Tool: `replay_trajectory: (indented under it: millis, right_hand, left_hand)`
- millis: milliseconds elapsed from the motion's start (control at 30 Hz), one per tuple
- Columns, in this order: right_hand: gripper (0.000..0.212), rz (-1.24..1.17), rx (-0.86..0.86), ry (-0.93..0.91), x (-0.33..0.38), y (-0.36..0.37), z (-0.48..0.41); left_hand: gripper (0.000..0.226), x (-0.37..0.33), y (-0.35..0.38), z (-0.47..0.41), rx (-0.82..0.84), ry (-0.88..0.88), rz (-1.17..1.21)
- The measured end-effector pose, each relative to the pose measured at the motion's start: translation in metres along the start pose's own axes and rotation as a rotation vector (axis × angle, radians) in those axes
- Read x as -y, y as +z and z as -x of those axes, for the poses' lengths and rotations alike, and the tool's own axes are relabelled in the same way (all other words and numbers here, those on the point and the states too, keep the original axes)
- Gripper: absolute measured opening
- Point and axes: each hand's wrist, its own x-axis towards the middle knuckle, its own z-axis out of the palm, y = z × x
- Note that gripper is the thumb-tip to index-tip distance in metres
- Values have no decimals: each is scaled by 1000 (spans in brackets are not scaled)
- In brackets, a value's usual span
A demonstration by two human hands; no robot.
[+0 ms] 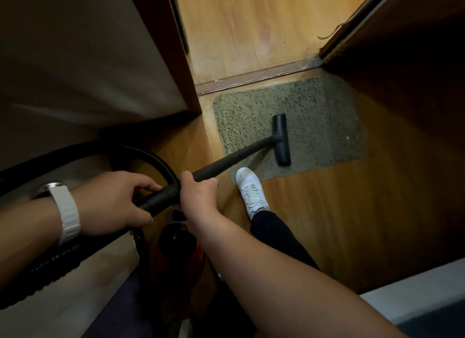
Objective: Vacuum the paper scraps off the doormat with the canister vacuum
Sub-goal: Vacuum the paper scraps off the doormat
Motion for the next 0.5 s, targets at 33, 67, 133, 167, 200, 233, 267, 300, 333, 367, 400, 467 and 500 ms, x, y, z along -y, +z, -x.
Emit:
replay_trajectory:
  millis: [33, 67, 133, 167, 200, 233, 267, 300, 333, 367, 400, 467, 500]
  right_hand:
    - [65, -2, -7, -8, -1, -1, -1]
    - [63, -8, -16, -21, -1, -2, -2]
    - [57, -17, -32, -35, -1, -4, -5]
    - [56, -14, -34, -35, -1, -5, -6]
    - [56, -12, -33, -35, -1, -5, -7]
    - [56, -12, -30, -33, -1, -6, -7]
    - [55, -18, -23, -32, 0, -6, -7]
    - [55, -25, -19, -31, 0, -6, -7]
    - [56, -35, -21, -34, 1, -6, -7]
    - [57, -41, -29, -37, 3, -6, -7]
    - [57, -42, -39, -44, 3, -7, -8]
    - [54, -28, -55, -53, 6, -9, -11]
    - [51, -24, -63, -55, 8, -11, -12]
  left_hand:
    - [49, -1, 1, 0, 2, -1, -4]
    - [50, -2, 1, 0, 6, -2, -7]
    - [51, -5, 0, 0, 11, -3, -29]
    - [51, -6, 0, 0, 14, -1, -46]
    - [50, -7, -1, 0, 18, 0, -54]
    - [51, -8, -2, 0, 20, 1, -52]
    - [51, -9, -3, 0, 20, 3, -45]
    - [52, -10, -3, 0, 19, 3, -38]
    - [52, -11, -3, -1, 17, 4, -38]
    - [52, -12, -3, -2, 14, 5, -41]
    - [52, -12, -3, -3, 12, 9, -44]
    - [51, -14, -4, -7, 10, 12, -43]
    - [52, -16, -4, -9, 13, 16, -43]
